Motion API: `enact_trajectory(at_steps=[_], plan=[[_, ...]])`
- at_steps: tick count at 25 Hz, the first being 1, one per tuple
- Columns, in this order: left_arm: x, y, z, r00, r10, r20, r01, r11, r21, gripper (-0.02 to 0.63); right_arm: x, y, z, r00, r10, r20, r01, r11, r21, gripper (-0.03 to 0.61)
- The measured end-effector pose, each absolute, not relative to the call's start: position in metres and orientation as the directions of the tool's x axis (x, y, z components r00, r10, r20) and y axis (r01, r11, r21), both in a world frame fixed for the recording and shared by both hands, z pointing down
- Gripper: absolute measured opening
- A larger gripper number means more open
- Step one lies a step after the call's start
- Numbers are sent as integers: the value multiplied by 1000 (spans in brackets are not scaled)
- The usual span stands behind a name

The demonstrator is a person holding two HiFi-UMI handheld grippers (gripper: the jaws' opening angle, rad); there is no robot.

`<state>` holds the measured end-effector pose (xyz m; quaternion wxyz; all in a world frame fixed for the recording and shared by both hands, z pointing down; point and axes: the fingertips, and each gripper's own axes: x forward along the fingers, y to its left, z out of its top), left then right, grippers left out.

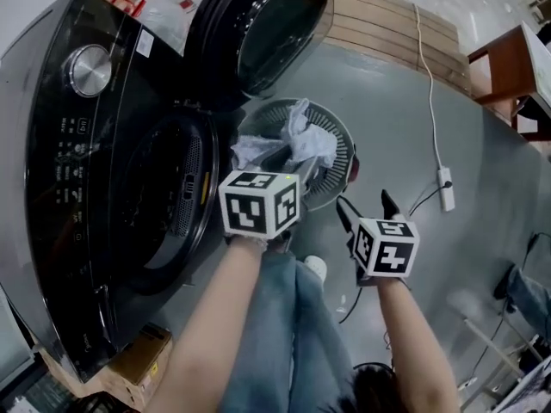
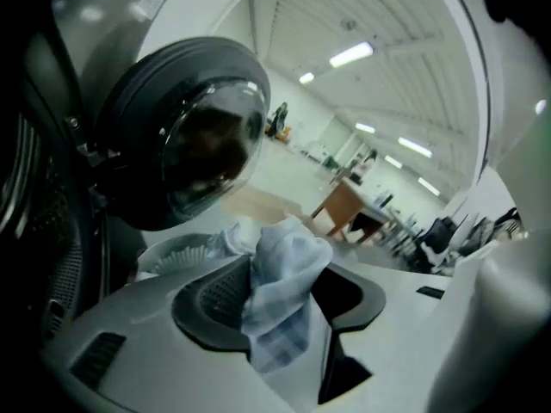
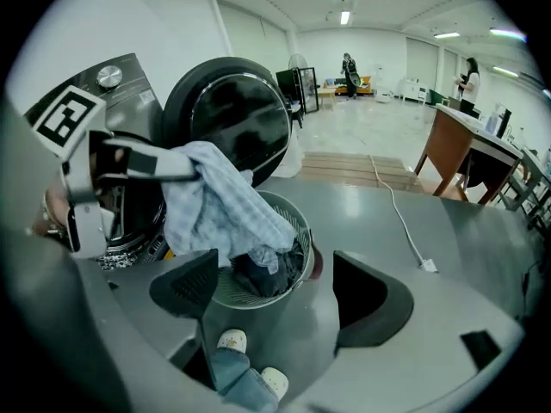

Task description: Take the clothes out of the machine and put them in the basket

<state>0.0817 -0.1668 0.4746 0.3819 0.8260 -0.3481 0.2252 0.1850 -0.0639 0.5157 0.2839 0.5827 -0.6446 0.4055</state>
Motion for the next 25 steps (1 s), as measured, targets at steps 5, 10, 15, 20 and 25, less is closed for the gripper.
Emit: enact_trajectory(at_steps=[5,10,15,20,25], plan=[[28,-145,559,456,-321,830,-841,-461,283,344,174,-57,548,-182,-486,855,-977,-11,-215,416],[-22,-131,585,344,-330,879,-885,-426,187,357,164,-53,565,-196,-457,867,-974,-8,-225,416],[-38,-126,556,322,-352,879,-893,-421,159,357,155,-56,539,-208,-463,862,-974,12,-228,416],[-34,-125,510,318,-385,866,-878,-465,116,357,149,-66,490,-217,-489,845,-974,51,-220,414],[-32,-119,475,314,-411,856,-890,-442,114,356,148,-63,448,-240,-491,837,-970,88,-227,414]])
